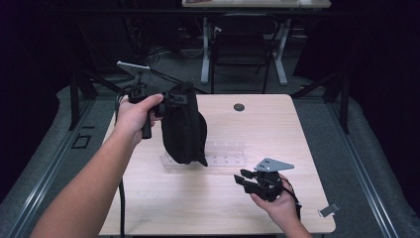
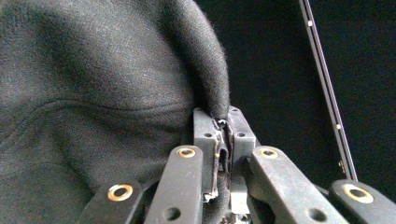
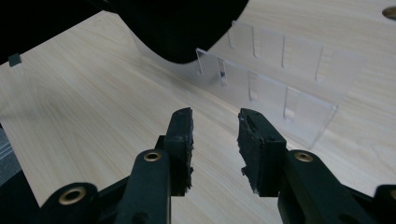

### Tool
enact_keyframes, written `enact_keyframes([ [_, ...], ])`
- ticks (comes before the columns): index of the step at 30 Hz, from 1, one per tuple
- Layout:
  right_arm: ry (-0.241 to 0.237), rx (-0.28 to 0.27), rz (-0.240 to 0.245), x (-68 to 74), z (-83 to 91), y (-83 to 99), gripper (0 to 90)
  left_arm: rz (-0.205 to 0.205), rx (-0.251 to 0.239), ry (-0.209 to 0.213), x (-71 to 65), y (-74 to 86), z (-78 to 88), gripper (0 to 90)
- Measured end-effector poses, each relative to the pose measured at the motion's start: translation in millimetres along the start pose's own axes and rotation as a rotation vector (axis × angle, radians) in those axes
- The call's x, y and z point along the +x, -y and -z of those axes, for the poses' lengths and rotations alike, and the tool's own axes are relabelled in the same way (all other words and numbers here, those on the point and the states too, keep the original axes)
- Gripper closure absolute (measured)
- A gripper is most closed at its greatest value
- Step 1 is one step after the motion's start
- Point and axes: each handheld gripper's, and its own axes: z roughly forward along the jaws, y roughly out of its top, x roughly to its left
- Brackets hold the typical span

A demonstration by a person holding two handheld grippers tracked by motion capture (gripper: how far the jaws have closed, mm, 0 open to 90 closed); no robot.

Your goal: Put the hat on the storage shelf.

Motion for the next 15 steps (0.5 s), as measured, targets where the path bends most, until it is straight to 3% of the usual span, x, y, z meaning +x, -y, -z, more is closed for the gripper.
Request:
enact_keyframes([
  [9,-0.049,-0.004,0.055,15.4,-11.3,-29.3,69.2,-0.017,0.016,-0.001,-5.7,1.8,-7.9,86.0],
  [15,-0.065,0.012,0.087,23.0,-25.9,-37.0,71.7,-0.027,0.024,-0.007,-8.3,2.4,-8.4,85.8],
])
